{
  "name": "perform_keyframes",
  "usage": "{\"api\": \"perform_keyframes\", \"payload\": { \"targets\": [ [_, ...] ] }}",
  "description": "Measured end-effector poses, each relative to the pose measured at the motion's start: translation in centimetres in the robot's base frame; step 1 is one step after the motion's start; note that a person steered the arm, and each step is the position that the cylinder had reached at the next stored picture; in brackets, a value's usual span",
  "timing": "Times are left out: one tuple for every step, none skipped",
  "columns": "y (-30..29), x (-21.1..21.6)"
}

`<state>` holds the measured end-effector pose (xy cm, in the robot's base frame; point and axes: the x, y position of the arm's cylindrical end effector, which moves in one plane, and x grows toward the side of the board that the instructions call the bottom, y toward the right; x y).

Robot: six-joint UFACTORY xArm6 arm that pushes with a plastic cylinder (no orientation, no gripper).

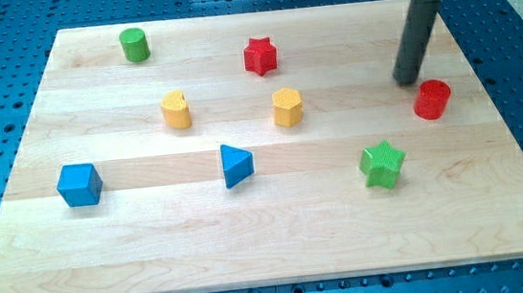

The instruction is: Place your arm at the right side of the red circle

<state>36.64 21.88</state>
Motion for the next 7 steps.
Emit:
{"api": "perform_keyframes", "payload": {
  "targets": [
    [0.2,0.8],
    [0.6,1.9],
    [0.8,3.3],
    [0.9,1.0],
    [6.4,3.7],
    [7.9,8.5],
    [6.6,9.0]
  ]
}}
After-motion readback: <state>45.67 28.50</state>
